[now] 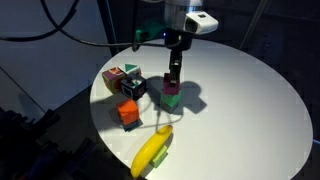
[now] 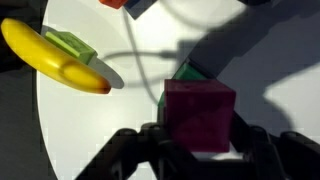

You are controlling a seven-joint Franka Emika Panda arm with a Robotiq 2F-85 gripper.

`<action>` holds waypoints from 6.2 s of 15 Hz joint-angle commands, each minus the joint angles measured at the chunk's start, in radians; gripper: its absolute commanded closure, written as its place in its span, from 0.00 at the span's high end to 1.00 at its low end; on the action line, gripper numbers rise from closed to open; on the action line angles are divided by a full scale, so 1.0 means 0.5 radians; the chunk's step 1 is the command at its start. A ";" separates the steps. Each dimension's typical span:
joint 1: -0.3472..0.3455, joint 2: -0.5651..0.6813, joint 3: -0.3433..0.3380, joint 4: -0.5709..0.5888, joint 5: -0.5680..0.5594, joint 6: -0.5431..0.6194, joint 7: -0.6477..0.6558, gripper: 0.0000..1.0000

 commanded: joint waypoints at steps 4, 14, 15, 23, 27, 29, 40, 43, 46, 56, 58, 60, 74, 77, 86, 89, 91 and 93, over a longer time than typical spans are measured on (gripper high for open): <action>-0.026 0.006 0.024 0.046 0.063 -0.032 -0.046 1.00; 0.019 -0.196 0.053 -0.027 0.064 -0.098 -0.108 1.00; 0.026 -0.230 0.056 -0.033 0.058 -0.115 -0.116 1.00; 0.112 -0.444 0.181 -0.102 0.030 -0.142 -0.518 1.00; 0.192 -0.498 0.271 -0.193 -0.030 -0.115 -0.779 1.00; 0.228 -0.513 0.313 -0.245 -0.064 -0.112 -0.901 1.00; 0.321 -0.542 0.409 -0.620 -0.210 0.132 -1.139 1.00; 0.333 -0.523 0.418 -0.735 -0.208 0.326 -1.095 1.00; 0.361 -0.502 0.411 -0.811 -0.214 0.449 -1.008 1.00; 0.462 -0.464 0.387 -0.807 -0.239 0.453 -0.669 1.00; 0.477 -0.445 0.385 -0.783 -0.240 0.439 -0.608 1.00; 0.484 -0.419 0.388 -0.756 -0.234 0.424 -0.580 1.00; 0.488 -0.138 0.386 -0.398 -0.184 0.367 -0.515 1.00; 0.485 -0.098 0.384 -0.334 -0.181 0.357 -0.517 1.00; 0.481 -0.108 0.382 -0.372 -0.184 0.424 -0.545 1.00; 0.462 -0.077 0.400 -0.343 -0.149 0.423 -0.568 1.00; 0.462 -0.059 0.402 -0.336 -0.147 0.434 -0.572 1.00; 0.461 -0.042 0.405 -0.328 -0.145 0.445 -0.579 1.00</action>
